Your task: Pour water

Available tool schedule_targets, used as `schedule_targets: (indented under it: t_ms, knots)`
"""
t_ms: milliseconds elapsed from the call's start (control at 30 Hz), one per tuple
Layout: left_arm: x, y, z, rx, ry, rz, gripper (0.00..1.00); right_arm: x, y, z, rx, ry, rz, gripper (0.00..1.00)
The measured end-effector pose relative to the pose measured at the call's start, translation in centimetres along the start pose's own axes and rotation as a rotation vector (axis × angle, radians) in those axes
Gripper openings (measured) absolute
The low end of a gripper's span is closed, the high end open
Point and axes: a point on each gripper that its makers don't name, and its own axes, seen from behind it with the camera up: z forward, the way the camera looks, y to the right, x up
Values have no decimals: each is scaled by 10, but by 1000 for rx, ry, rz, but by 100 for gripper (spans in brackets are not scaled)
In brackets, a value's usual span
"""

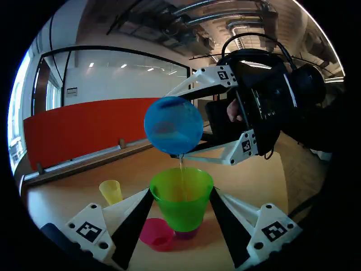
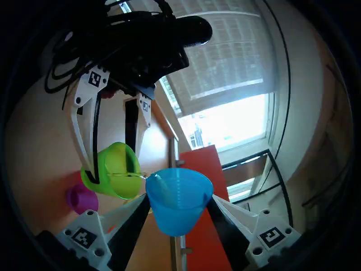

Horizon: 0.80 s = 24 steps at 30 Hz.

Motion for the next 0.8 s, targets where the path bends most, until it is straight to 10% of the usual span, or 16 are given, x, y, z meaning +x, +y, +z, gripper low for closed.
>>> schedule_targets:
  t_ms: [800]
  knots:
    - [-2, 0, 0, 1, -2, 0, 87, -1, -1, 3, 11, -3, -52, 89]
